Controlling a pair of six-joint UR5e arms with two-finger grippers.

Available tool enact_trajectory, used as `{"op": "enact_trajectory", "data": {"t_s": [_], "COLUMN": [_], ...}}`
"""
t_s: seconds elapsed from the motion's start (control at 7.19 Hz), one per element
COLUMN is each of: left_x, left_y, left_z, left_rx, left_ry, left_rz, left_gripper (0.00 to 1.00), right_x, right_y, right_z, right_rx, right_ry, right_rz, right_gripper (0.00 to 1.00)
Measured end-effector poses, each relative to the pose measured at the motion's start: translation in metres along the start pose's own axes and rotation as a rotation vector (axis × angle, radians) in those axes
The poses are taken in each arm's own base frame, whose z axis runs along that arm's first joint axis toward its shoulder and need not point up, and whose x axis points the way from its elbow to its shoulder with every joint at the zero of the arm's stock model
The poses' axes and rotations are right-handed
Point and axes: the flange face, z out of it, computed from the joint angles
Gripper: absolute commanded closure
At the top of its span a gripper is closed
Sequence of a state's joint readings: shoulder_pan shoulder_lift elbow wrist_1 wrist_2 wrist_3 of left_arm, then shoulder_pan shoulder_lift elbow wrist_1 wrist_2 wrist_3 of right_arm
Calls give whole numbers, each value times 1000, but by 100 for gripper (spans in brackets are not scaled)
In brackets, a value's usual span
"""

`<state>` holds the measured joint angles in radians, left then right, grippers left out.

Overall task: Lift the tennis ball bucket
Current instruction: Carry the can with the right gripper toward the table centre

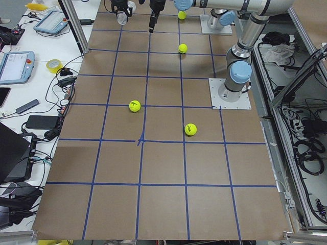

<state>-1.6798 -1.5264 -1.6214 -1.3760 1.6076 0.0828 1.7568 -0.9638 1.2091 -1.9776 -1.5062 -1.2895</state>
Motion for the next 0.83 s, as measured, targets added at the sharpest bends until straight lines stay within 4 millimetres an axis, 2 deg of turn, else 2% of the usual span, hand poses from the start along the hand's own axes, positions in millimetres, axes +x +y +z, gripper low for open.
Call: {"op": "enact_trajectory", "data": {"t_s": [0.14, 0.28, 0.42, 0.83], "left_x": [0, 0, 0, 0], "left_y": [0, 0, 0, 0], "left_z": [0, 0, 0, 0], "left_rx": [0, 0, 1, -3], "left_ry": [0, 0, 0, -1], "left_rz": [0, 0, 0, 0], "left_gripper": [0, 0, 0, 0], "right_x": [-28, -54, -75, -115], "right_y": [-41, -70, -90, -116], "right_z": [18, 35, 50, 83], "right_rx": [11, 21, 31, 50], "right_ry": [-6, -19, -18, -25], "right_rz": [-62, -98, -120, -126], "right_gripper": [100, 100, 100, 100]}}
